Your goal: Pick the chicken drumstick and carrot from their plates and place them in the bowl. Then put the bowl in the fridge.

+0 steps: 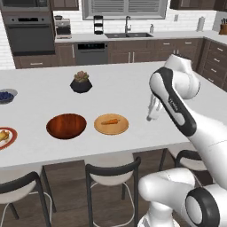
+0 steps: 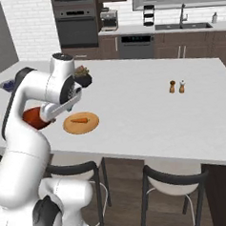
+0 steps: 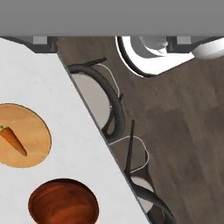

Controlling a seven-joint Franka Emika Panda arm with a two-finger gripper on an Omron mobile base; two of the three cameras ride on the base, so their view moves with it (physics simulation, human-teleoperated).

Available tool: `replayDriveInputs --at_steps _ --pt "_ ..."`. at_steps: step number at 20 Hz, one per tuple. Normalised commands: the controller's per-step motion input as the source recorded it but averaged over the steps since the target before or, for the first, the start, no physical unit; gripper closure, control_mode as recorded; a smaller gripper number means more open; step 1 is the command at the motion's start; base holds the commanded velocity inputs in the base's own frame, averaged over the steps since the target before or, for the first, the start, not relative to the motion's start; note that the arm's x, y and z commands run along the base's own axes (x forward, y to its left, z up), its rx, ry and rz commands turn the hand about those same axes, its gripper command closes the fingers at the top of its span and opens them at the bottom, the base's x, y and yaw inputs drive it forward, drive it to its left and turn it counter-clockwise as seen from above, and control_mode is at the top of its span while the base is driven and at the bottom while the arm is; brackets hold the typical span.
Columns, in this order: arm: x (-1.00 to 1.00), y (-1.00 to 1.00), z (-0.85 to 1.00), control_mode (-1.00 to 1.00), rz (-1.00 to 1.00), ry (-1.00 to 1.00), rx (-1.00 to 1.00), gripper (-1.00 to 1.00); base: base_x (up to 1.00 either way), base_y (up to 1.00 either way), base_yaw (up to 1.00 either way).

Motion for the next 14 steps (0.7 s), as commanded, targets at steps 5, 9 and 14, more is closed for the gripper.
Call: replayDriveInputs --at_steps 5,9,14 --pt "0.52 0.01 -0.12 -1.00 0.29 0.05 0.00 -1.00 0.00 0.00 0.00" --pt "0.48 0.01 -0.26 -1.00 0.26 0.03 0.00 -1.00 0.00 0.00 0.00" --pt "0.41 0.03 -0.61 -1.00 0.23 -0.03 0.00 -1.00 0.00 0.00 0.00"
